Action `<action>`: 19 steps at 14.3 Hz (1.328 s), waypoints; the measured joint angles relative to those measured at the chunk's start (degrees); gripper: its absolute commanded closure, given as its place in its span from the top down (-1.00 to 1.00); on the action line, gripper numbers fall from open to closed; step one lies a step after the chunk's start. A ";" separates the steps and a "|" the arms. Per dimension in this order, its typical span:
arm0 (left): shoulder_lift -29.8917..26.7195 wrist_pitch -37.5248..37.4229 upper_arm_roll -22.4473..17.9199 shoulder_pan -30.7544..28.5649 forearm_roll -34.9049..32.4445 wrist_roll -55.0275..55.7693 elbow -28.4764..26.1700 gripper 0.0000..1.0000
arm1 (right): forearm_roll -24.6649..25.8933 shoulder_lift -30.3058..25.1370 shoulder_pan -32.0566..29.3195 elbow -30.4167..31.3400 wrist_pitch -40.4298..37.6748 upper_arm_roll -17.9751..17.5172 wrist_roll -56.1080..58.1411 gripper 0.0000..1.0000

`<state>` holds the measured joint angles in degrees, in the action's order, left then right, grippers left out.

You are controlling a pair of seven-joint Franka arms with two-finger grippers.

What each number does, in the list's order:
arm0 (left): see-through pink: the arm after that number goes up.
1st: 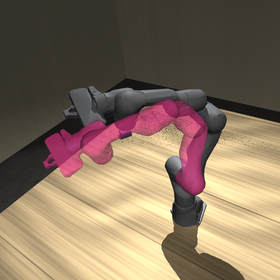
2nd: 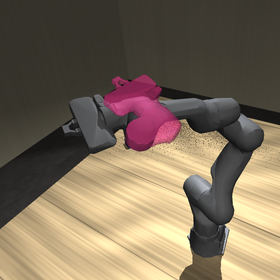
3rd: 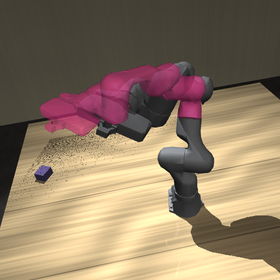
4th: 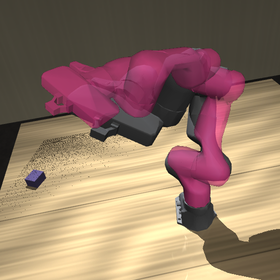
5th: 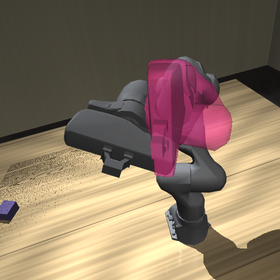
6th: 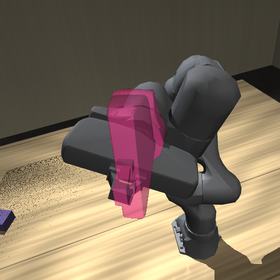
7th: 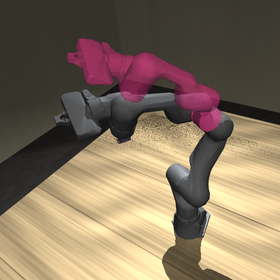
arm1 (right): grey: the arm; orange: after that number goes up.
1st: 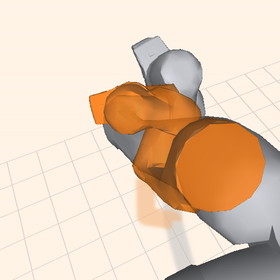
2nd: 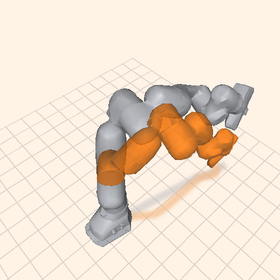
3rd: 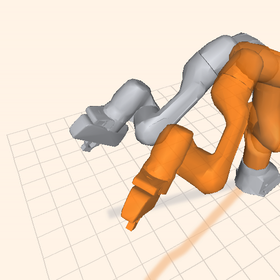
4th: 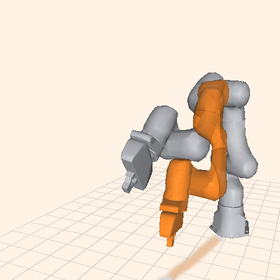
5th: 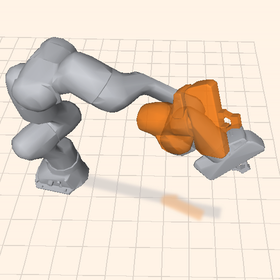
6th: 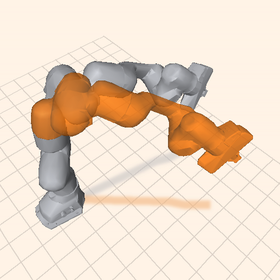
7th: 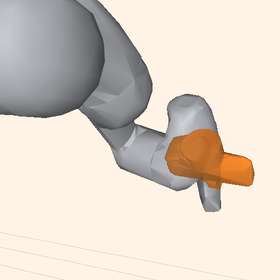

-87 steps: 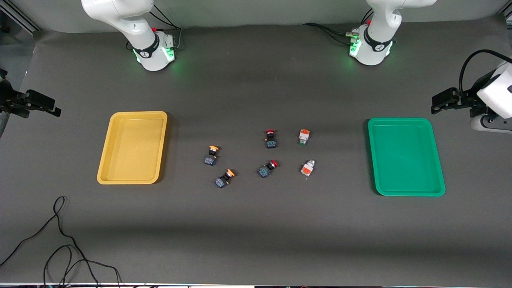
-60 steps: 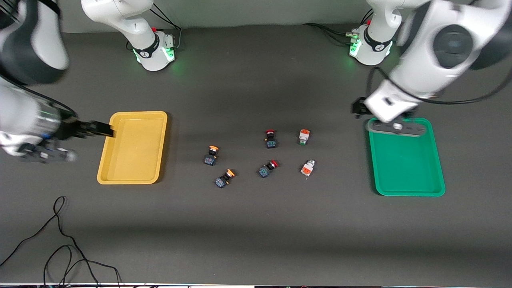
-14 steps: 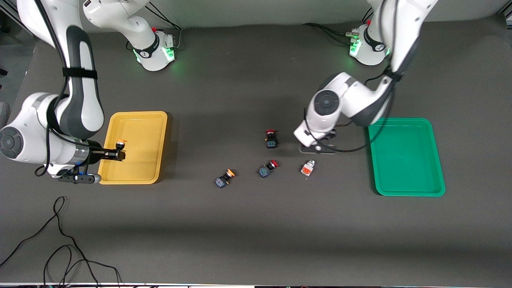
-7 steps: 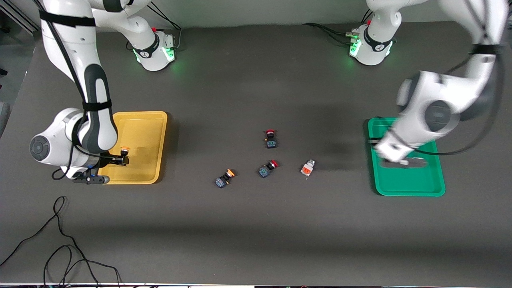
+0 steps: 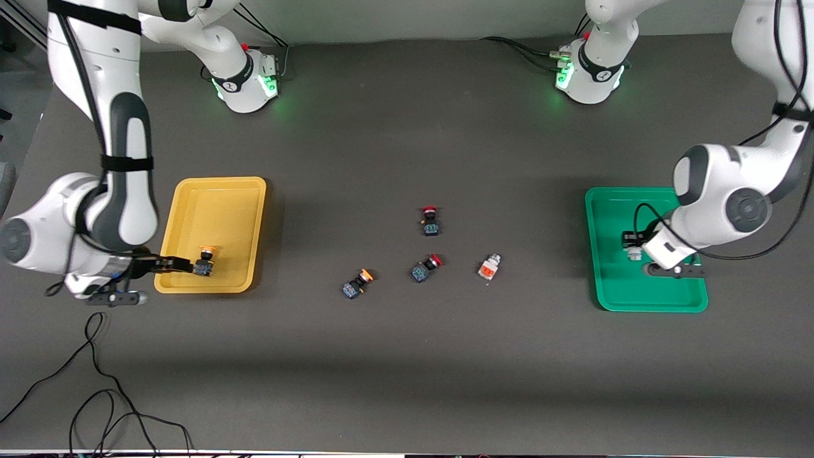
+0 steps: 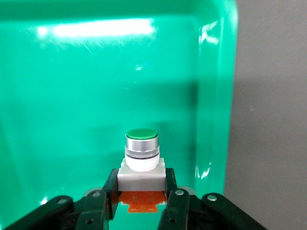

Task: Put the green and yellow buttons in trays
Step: 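Grasp the second green button with the left gripper while the right gripper returns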

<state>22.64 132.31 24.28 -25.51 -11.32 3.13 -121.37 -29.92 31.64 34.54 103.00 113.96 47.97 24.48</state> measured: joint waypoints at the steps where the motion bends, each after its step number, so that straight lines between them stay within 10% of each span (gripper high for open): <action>1: 1.38 0.88 -0.49 -0.02 -0.61 0.00 0.00 0.78 | 0.54 -0.20 0.01 -2.03 -2.05 0.68 0.00 1.00; 9: -1.08 -12.71 0.98 0.74 -0.14 1.19 8.91 1.00 | 7.74 -2.87 -3.05 -20.18 -20.12 2.01 0.79 1.00; 19: 5.66 -7.13 5.07 28.01 0.79 21.50 18.33 1.00 | 18.04 -11.93 -27.61 -26.87 -26.63 -44.53 -32.25 1.00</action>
<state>28.29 125.18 29.35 2.50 -10.53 24.63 -103.04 -11.88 19.71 6.94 76.13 87.32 3.44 -7.77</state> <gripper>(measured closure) 0.000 0.000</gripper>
